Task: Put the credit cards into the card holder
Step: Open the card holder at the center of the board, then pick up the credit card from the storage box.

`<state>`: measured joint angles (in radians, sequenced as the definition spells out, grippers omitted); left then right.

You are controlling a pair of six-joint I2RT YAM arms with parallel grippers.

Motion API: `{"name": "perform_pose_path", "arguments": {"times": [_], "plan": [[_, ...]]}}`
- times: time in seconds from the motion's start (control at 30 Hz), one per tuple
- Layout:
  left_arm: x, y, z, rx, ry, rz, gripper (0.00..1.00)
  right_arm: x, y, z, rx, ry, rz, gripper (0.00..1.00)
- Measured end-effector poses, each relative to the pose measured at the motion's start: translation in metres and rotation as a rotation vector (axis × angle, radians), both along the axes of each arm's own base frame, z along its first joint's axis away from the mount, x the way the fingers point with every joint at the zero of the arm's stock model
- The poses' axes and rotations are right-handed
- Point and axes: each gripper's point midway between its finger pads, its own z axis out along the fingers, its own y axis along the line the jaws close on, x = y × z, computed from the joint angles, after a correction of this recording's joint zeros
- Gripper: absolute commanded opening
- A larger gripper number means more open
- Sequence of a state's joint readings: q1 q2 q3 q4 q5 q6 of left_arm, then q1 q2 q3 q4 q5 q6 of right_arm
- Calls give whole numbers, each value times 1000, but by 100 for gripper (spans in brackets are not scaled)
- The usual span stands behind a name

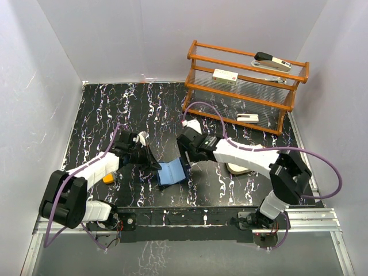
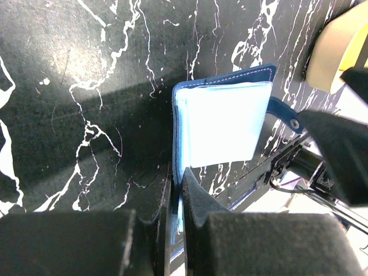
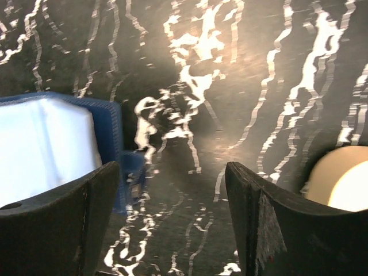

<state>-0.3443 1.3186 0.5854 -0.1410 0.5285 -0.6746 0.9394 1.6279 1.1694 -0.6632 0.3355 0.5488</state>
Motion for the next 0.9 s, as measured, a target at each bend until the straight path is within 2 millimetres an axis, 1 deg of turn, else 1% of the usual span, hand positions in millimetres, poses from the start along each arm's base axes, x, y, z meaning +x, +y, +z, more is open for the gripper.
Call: {"name": "perform_pose_path", "arguments": {"times": [0.13, 0.23, 0.37, 0.5, 0.63, 0.73, 0.9], "plan": [[-3, 2, 9, 15, -10, -38, 0, 20, -29, 14, -33, -36, -40, 71], [-4, 2, 19, 19, -37, -69, 0, 40, -59, 24, -53, -47, -100, 71], [-9, 2, 28, 8, -53, -110, 0, 58, -103, 30, -115, -45, -182, 71], [-16, 1, 29, -6, -45, -141, 0, 62, -138, 27, -203, -10, -225, 71], [-20, -1, 31, -20, -41, -163, 0, 60, -172, 13, -318, 62, -251, 71], [-21, -2, 32, -30, -41, -172, 0, 59, -193, 6, -381, 107, -266, 72], [-23, -4, 36, -48, -53, -189, 0, 60, -220, 9, -453, 116, -289, 74]]}}
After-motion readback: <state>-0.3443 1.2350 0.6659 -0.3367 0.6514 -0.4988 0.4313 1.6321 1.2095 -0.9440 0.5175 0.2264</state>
